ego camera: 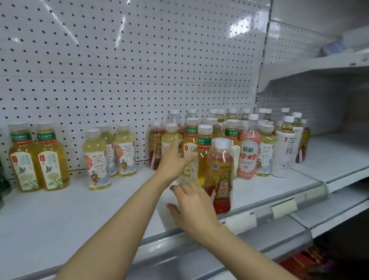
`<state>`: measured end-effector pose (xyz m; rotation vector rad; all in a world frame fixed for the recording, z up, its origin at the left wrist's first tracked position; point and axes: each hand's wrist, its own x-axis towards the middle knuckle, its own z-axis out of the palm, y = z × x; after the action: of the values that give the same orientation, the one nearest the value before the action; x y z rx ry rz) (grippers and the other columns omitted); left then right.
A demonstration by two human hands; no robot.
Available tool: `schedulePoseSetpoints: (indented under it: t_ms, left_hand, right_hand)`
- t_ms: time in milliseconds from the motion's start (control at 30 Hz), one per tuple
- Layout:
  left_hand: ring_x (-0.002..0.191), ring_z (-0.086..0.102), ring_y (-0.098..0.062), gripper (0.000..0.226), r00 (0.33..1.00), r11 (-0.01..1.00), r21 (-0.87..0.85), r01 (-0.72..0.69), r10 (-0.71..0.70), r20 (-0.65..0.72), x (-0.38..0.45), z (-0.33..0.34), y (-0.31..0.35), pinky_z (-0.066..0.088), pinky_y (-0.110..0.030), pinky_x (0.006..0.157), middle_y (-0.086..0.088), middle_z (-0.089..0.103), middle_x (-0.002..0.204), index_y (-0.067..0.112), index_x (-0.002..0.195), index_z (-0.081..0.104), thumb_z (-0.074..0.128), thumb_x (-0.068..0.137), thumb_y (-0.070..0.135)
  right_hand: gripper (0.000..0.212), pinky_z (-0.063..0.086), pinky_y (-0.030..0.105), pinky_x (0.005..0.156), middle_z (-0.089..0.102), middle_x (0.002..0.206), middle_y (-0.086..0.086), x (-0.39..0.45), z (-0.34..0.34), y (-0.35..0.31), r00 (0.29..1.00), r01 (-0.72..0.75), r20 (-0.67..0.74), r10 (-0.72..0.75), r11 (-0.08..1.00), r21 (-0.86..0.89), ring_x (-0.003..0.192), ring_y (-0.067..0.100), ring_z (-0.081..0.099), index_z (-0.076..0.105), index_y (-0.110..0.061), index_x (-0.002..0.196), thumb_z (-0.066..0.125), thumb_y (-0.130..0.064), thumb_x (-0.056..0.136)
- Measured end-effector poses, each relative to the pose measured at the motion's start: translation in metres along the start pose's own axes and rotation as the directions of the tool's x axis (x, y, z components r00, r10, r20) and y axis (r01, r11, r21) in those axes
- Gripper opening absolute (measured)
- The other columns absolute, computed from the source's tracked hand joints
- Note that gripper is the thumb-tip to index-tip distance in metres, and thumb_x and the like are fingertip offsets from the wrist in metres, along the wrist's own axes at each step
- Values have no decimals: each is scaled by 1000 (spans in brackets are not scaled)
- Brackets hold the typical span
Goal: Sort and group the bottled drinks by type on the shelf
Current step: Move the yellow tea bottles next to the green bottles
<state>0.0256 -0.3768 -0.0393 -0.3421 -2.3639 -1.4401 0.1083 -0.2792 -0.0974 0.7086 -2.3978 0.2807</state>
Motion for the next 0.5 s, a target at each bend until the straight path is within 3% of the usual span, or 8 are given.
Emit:
schedulePoseSetpoints:
  t_ms: [133, 267, 333, 433, 500]
  left_hand:
    - [114, 55, -14, 52, 992, 990, -105, 90, -80, 95, 6, 35, 18, 45, -28, 89, 3, 59, 130, 16, 139, 46, 66, 91, 18]
    - [108, 59, -21, 52, 982, 980, -99, 171, -161, 102, 10, 41, 19, 52, -38, 86, -1, 62, 122, 18, 136, 45, 69, 90, 23]
    - [108, 61, -24, 46, 984, 985, -42, 165, -162, 74, 10, 41, 18, 55, -44, 88, -2, 62, 116, 17, 133, 48, 68, 92, 24]
    - [93, 59, -15, 47, 993, 993, -26, 116, -117, -31, 4, 41, 14, 51, -30, 74, 0, 64, 109, 14, 132, 52, 67, 91, 32]
    - [85, 58, -10, 53, 984, 993, -7, 114, -114, -137, -6, 35, 10, 49, -28, 73, 2, 64, 104, 15, 127, 55, 73, 84, 41]
  right_hand:
    - [31, 52, 35, 72, 70, 91, 2, -35, -13, 25, 999, 26, -41, -27, 999, -34, 85, 24, 62, 68, -14, 102, 66, -32, 76]
    - [25, 50, 31, 67, 68, 84, -3, -62, -23, 56, 997, 2, -75, -2, 1000, -10, 79, 19, 60, 68, -19, 95, 64, -33, 74]
    - [16, 50, 31, 64, 67, 82, -3, -71, -28, 73, 997, -10, -75, 9, 1000, -11, 76, 19, 60, 66, -21, 87, 65, -31, 75]
    - [13, 51, 32, 59, 69, 80, -4, -77, -37, 98, 996, -56, -74, 53, 998, -29, 72, 18, 61, 67, -21, 85, 69, -31, 77]
    - [12, 51, 31, 62, 69, 83, -4, -71, -44, 119, 990, -127, -68, 125, 992, -17, 76, 18, 62, 68, -21, 90, 66, -30, 83]
